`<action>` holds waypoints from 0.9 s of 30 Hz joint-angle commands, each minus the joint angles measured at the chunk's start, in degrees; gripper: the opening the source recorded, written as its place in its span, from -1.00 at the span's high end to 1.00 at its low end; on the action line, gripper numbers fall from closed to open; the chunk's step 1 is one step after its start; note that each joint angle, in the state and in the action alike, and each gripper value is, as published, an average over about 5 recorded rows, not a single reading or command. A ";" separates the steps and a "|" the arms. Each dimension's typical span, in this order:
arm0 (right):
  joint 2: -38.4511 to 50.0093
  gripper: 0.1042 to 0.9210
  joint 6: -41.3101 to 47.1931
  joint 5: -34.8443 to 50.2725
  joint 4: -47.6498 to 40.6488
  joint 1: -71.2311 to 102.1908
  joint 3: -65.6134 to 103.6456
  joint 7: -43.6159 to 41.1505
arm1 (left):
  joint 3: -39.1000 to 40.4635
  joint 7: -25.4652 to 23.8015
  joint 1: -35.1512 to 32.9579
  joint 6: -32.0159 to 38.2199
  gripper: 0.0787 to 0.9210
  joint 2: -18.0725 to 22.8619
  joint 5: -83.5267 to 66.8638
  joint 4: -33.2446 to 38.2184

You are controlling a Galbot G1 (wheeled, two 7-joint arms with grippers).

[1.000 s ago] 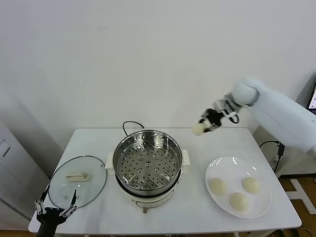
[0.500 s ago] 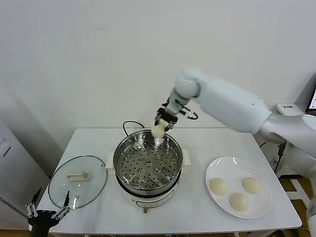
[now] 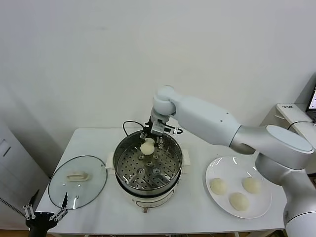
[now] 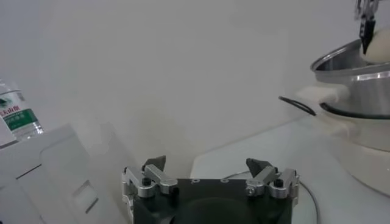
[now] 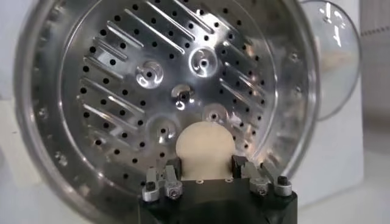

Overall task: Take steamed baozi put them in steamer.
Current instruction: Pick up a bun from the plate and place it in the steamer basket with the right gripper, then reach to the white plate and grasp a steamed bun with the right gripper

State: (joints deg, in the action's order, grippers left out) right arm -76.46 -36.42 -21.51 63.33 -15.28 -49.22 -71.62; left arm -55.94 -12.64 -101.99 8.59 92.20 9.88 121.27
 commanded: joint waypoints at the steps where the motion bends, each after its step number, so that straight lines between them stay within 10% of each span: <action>1: -2.13 -0.16 -4.20 -5.55 -2.14 2.88 2.00 -0.17 | -0.25 0.00 -0.14 0.07 -0.77 -0.57 -0.20 -0.06; 11: -1.30 -0.74 1.08 2.39 -1.94 -0.09 3.45 -0.02 | -0.27 -0.02 -0.18 0.23 -0.77 -0.40 -0.13 -0.17; 20: 14.81 -0.76 40.40 47.31 4.78 -18.76 -16.14 7.18 | -1.15 -0.07 -0.10 0.10 -0.77 -0.45 -0.02 0.10; 27: 25.80 -0.76 49.04 49.17 -0.52 -20.91 -20.44 0.26 | 0.18 -0.10 0.69 -0.08 -0.77 -0.35 0.93 -0.02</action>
State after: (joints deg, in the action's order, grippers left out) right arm -63.45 -7.07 9.28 64.30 -28.81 -60.48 -69.27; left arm -56.21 -12.70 -101.51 8.56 92.20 10.44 121.31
